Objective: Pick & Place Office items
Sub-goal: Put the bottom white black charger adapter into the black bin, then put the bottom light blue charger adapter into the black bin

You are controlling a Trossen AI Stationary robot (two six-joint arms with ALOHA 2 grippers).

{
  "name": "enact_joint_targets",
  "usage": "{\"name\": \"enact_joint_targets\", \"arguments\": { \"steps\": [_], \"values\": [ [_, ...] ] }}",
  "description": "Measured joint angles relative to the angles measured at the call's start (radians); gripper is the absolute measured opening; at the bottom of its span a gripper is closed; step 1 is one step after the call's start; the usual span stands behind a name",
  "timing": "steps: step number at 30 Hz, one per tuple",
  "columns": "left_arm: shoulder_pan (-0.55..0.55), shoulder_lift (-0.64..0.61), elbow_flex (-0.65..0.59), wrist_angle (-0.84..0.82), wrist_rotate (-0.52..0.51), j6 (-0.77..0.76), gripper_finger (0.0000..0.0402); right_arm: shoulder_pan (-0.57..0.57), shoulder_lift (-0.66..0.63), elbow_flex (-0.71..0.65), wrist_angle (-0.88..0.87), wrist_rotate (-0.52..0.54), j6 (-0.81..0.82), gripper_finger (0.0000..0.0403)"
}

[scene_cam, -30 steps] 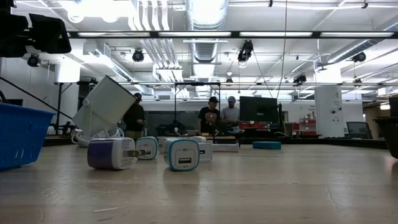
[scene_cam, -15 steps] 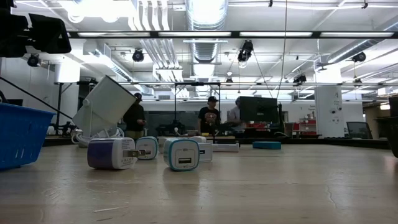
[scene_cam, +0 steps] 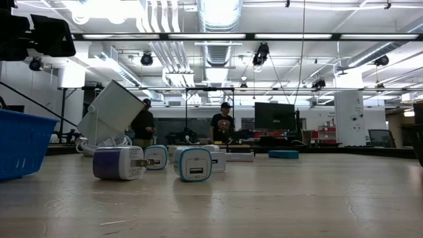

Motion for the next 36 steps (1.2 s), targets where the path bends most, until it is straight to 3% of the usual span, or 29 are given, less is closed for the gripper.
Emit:
{"name": "enact_joint_targets", "arguments": {
  "steps": [27,36],
  "values": [
    [0.0,0.0,0.0,0.0,0.0,0.0,0.0234,0.0,-0.009,0.016,-0.012,0.0,0.0,0.0199],
    [0.0,0.0,0.0,0.001,-0.001,0.0,0.0234,-0.001,-0.033,0.108,-0.17,0.032,0.0,0.0199]
  ]
}}
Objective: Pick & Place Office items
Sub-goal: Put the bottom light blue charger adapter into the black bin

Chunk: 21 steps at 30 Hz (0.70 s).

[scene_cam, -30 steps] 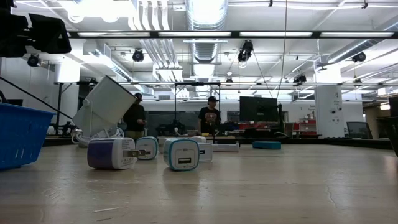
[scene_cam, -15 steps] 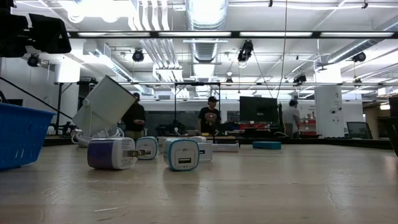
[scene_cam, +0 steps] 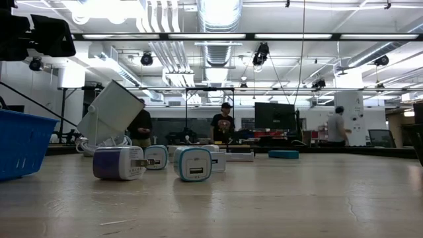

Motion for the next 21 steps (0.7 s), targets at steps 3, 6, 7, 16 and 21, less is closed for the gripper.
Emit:
{"name": "enact_joint_targets", "arguments": {
  "steps": [3,6,7,16,21],
  "values": [
    [0.0,0.0,0.0,0.0,0.0,0.0,0.0234,0.0,-0.003,0.055,-0.072,0.059,-0.001,0.0199],
    [0.0,0.0,0.0,0.0,0.0,0.0,0.0234,0.0,-0.003,0.113,-0.143,0.152,-0.027,0.0199],
    [0.0,0.0,0.0,0.0,0.0,0.0,0.0234,0.0,-0.003,0.131,-0.162,0.194,-0.045,0.0199],
    [0.0,0.0,0.0,0.0,0.0,0.0,0.0234,-0.003,-0.003,0.21,-0.294,0.619,-0.094,0.0199],
    [0.0,0.0,0.0,0.0,0.0,0.0,0.0234,-0.022,-0.001,0.203,-0.305,0.847,-0.097,0.0199]
  ]
}}
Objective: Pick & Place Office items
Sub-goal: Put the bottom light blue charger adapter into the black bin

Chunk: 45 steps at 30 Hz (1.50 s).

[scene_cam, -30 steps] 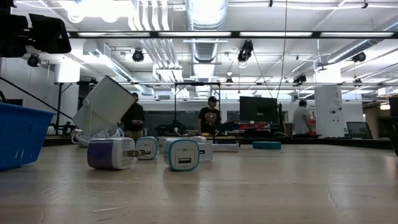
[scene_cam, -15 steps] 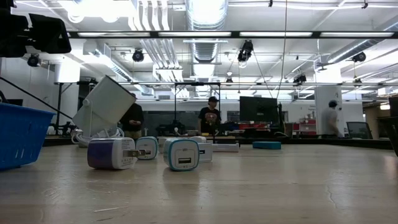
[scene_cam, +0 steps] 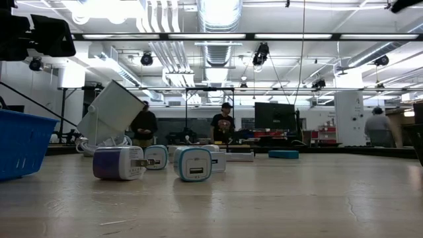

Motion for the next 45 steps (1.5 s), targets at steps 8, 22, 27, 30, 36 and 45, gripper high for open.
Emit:
{"name": "enact_joint_targets", "arguments": {
  "steps": [8,22,27,30,36,45],
  "values": [
    [0.0,0.0,0.0,0.0,0.0,0.0,0.0234,-0.109,0.039,-0.004,0.004,0.207,-0.097,0.0199],
    [0.0,0.0,0.0,0.0,0.0,0.0,0.0234,-0.381,0.157,-0.006,0.012,0.252,-0.047,0.0199],
    [0.0,0.0,0.0,0.0,0.0,0.0,0.0234,-0.461,0.205,-0.007,0.014,0.248,-0.065,0.0198],
    [0.0,0.0,0.0,0.0,0.0,0.0,0.0234,-0.494,0.231,-0.008,0.022,0.245,-0.084,0.0195],
    [0.0,0.0,0.0,0.0,0.0,0.0,0.0234,-0.518,0.25,-0.009,0.042,0.249,-0.162,0.0187],
    [0.0,0.0,0.0,0.0,0.0,0.0,0.0234,-0.563,0.244,-0.012,0.092,0.301,-0.313,0.0187]
  ]
}}
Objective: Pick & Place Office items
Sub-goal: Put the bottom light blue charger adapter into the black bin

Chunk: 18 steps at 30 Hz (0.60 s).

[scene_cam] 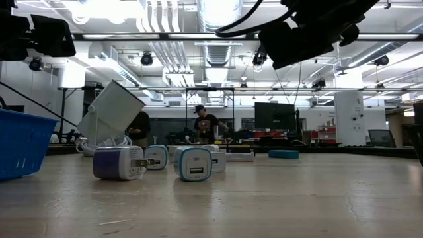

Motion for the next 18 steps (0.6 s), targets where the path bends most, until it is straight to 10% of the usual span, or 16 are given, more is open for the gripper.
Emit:
{"name": "enact_joint_targets", "arguments": {
  "steps": [18],
  "values": [
    [0.0,0.0,0.0,0.0,0.0,0.0,0.0234,0.018,-0.068,0.0,0.011,0.028,-0.16,0.0187]
  ]
}}
